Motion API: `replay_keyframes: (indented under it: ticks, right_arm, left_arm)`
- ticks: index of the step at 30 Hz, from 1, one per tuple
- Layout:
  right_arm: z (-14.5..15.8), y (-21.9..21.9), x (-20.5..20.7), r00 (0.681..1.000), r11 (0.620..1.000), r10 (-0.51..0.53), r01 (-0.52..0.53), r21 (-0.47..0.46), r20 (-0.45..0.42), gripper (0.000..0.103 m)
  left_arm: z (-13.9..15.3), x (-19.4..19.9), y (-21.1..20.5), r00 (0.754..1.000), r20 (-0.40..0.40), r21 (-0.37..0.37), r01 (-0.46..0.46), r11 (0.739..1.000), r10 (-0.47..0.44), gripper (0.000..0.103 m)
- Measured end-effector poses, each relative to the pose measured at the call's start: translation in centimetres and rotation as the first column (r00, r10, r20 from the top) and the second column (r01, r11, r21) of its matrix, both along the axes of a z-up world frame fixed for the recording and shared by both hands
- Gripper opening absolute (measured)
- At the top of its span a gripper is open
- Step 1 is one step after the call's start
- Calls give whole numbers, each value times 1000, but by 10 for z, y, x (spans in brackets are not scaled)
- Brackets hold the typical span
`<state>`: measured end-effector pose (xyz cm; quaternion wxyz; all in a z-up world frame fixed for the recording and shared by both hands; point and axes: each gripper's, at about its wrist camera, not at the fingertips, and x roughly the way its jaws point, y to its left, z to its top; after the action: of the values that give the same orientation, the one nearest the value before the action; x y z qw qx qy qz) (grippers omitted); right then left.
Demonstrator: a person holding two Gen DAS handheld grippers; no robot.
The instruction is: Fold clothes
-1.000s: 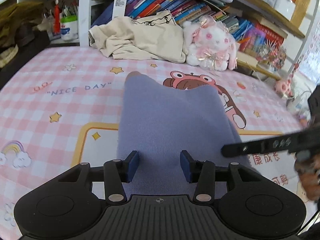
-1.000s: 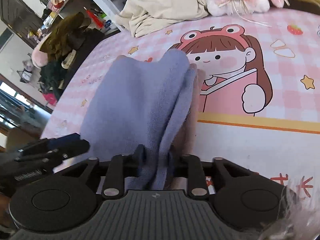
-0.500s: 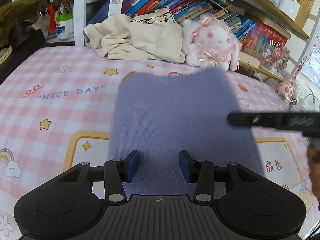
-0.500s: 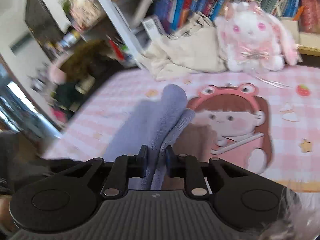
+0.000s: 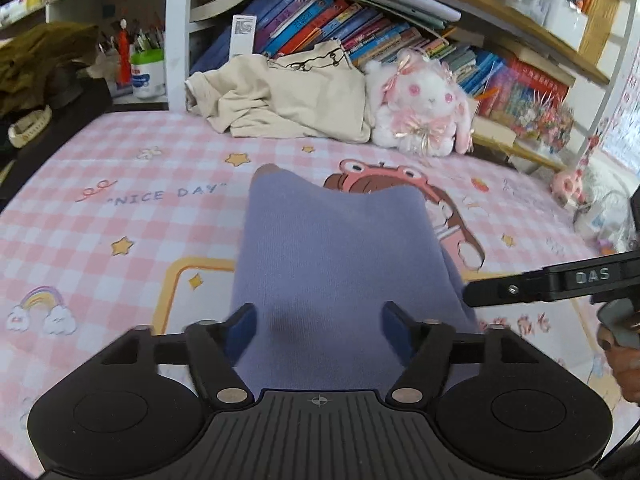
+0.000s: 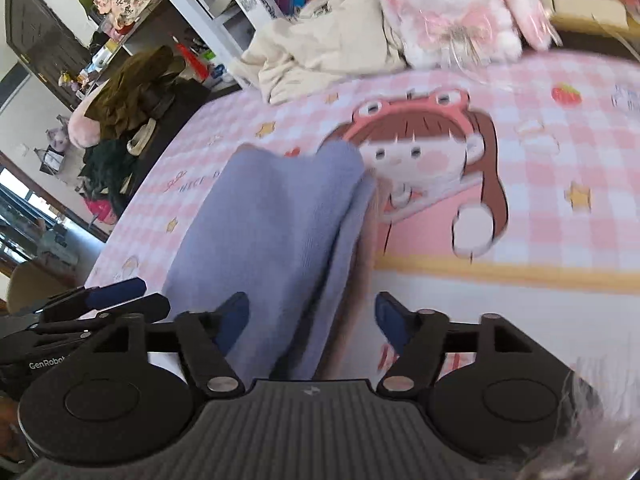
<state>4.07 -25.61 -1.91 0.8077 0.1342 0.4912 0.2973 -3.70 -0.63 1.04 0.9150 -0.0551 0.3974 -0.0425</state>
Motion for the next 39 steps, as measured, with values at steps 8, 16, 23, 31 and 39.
replay_keyframes:
  ticks: [8, 16, 23, 31, 39]
  right_arm:
    - [-22, -5, -16, 990, 998, -34, 40, 44, -138, 79]
    - [-26, 4, -5, 976, 989, -130, 140, 47, -174, 76]
    - [-32, 15, 0, 953, 970, -234, 243, 25, -190, 68]
    - [-34, 26, -1, 934, 951, -301, 310, 16, -193, 43]
    - [-8, 58, -22, 971, 961, -235, 239, -137, 47, 21]
  left_arm:
    - [-9, -4, 24, 996, -69, -104, -63, 993, 56, 87]
    - [-34, 24, 81, 986, -144, -336, -124, 934, 79, 86]
    - [-58, 58, 105, 975, -224, -459, -111, 882, 6, 84]
    - [-70, 82, 102, 962, -255, -503, -45, 863, -98, 67]
    - [-42, 78, 72, 965, -205, -328, 89, 940, -162, 53]
